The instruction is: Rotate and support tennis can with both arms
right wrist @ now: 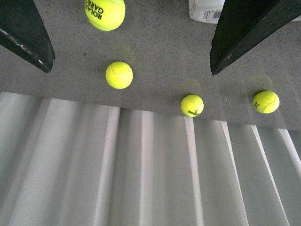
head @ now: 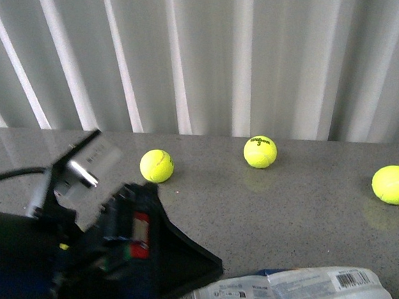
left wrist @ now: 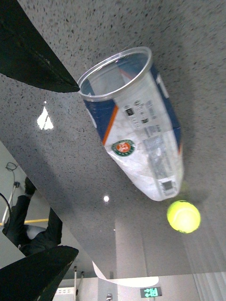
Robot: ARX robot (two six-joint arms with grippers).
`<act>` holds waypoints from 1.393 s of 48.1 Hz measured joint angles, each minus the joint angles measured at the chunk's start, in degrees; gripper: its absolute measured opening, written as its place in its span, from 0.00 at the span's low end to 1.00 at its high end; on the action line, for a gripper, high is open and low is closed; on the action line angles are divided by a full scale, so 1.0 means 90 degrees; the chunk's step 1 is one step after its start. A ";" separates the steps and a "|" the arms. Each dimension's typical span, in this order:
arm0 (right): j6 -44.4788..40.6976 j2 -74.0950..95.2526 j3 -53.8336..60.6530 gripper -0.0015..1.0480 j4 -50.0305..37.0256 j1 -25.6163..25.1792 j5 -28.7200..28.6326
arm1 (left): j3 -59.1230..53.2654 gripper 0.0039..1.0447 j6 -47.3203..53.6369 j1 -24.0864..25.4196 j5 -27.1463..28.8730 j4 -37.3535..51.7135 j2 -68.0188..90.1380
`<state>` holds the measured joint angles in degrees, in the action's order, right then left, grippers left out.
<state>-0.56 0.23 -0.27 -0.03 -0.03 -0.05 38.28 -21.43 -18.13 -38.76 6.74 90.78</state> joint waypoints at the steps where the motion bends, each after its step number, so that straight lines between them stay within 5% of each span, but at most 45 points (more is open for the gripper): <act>1: 0.0000 0.0000 0.0000 0.93 0.0000 0.0000 0.0000 | 0.0000 0.94 -0.0036 -0.0049 0.0012 0.0087 0.0126; 38: 0.0000 0.0000 0.0000 0.93 0.0000 0.0000 -0.0002 | -0.0313 0.94 -0.1377 -0.0318 0.0510 0.2963 0.2159; 62: 0.0000 0.0000 0.0000 0.93 0.0000 0.0000 0.0000 | -0.0612 0.94 -0.2888 -0.1171 0.1200 0.4874 0.2943; 67: 0.0000 0.0000 0.0000 0.93 0.0000 0.0000 0.0000 | -0.0612 0.82 -0.2999 -0.1251 0.1202 0.4935 0.2997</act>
<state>-0.56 0.23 -0.27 -0.03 -0.03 -0.05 32.77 -48.42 -29.39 -27.94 51.16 117.75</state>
